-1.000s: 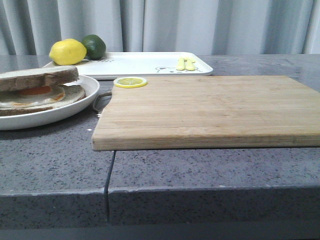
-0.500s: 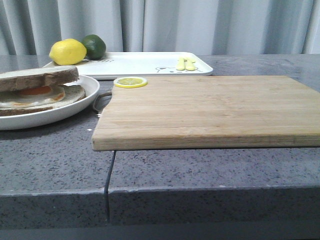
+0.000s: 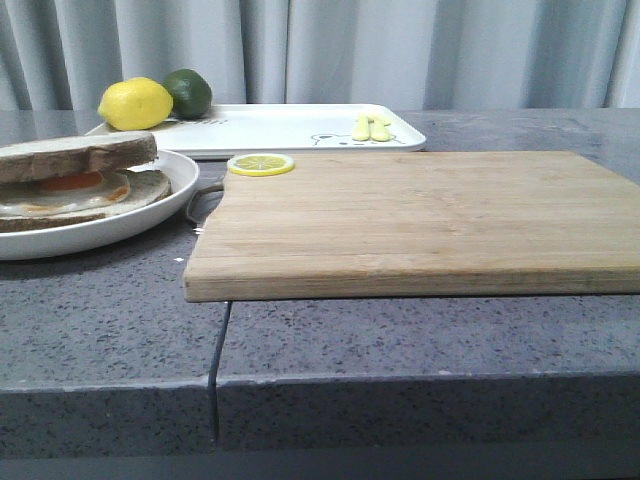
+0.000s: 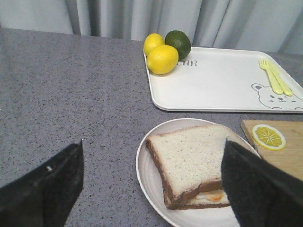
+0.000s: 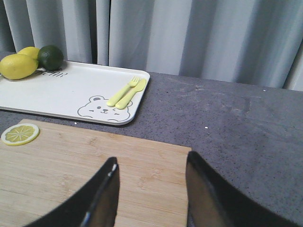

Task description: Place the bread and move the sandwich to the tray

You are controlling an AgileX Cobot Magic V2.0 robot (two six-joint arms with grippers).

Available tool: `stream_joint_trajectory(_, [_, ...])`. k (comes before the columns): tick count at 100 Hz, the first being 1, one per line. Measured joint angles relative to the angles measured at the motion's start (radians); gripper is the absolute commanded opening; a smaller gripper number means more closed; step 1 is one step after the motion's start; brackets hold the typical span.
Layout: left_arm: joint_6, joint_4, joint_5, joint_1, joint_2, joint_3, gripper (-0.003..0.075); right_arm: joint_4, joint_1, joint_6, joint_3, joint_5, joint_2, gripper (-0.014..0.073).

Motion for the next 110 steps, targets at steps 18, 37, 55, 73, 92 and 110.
stream_joint_trajectory(18, [0.0,0.0,-0.005,0.0,0.02,0.0,0.0555,0.0,0.0,0.0,0.0,0.0,0.0,0.035])
stream_joint_trajectory(37, [-0.104,0.055,-0.005,0.0,0.118,0.0,0.0555,0.0,0.0,0.0,0.0,0.0,0.0,0.035])
stream_joint_trajectory(55, [-0.172,0.094,-0.005,0.0,0.238,0.0,0.0555,0.0,0.0,0.0,0.0,0.0,0.0,0.035])
stream_joint_trajectory(73, [-0.183,0.106,-0.005,0.0,0.36,0.0,0.0549,0.0,0.0,0.0,0.0,0.0,0.0,0.035])
stream_joint_trajectory(92, [-0.186,0.115,-0.011,0.0,0.46,0.0,0.051,0.0,0.0,0.0,0.0,0.0,0.0,0.035])
stream_joint_trajectory(110, [-0.187,0.117,-0.038,0.0,0.51,0.0,0.0504,0.0,0.0,0.0,0.0,0.001,0.0,0.035])
